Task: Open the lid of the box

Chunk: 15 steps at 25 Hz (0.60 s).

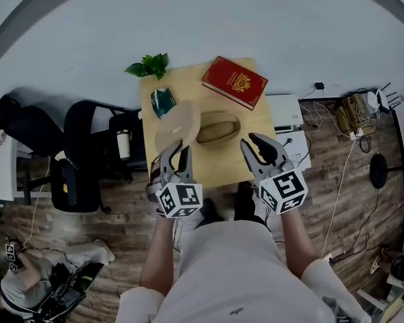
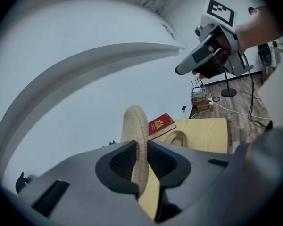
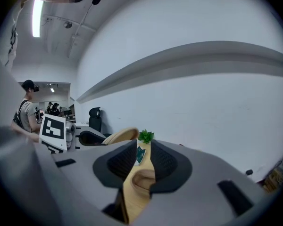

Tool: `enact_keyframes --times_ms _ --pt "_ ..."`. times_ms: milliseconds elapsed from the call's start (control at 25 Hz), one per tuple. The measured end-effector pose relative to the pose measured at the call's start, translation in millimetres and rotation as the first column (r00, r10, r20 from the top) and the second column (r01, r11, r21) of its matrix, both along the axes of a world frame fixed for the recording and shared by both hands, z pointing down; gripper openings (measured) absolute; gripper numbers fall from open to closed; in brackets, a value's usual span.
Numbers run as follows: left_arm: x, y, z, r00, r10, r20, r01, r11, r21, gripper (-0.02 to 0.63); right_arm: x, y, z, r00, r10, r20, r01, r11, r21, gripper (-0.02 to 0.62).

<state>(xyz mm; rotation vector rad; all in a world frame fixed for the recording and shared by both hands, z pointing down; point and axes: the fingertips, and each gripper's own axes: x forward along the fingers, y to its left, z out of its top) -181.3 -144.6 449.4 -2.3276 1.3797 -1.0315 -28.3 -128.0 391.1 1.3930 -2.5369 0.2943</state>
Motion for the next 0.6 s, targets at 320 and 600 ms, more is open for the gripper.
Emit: enact_keyframes --times_ms 320,600 --pt "-7 15 -31 0.995 0.023 -0.096 -0.02 0.999 0.037 0.067 -11 15 -2 1.0 0.024 -0.019 -0.024 1.0 0.014 0.055" --pt "-1 26 -60 0.966 0.05 -0.255 -0.043 0.999 0.034 0.067 -15 18 -9 0.998 0.04 -0.052 -0.038 0.998 0.041 0.017"
